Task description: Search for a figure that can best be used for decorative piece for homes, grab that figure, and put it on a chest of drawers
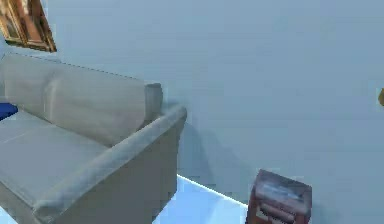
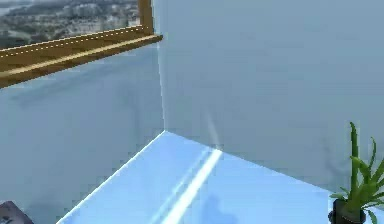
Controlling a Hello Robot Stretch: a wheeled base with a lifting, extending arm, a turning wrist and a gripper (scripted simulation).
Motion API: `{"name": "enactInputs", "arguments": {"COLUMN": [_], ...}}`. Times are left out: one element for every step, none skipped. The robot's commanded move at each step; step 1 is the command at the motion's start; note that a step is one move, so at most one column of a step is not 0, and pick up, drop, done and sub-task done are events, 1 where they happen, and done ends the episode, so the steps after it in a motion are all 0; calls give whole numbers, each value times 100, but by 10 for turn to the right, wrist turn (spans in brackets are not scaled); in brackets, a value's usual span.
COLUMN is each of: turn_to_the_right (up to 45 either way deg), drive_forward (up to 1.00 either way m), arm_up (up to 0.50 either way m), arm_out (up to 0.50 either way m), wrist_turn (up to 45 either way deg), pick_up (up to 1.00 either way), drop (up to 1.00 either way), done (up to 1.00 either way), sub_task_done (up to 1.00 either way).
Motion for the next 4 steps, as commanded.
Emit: {"name": "enactInputs", "arguments": {"turn_to_the_right": [-450, -270, 0, -450], "drive_forward": [0, 0, 70, 0], "arm_up": [0, 0, 0, 0], "arm_out": [0, 0, 0, 0], "wrist_turn": [0, 0, 0, 0], "pick_up": [0, 0, 0, 0], "drop": [0, 0, 0, 0], "done": [0, 0, 0, 0], "sub_task_done": [0, 0, 0, 0]}}
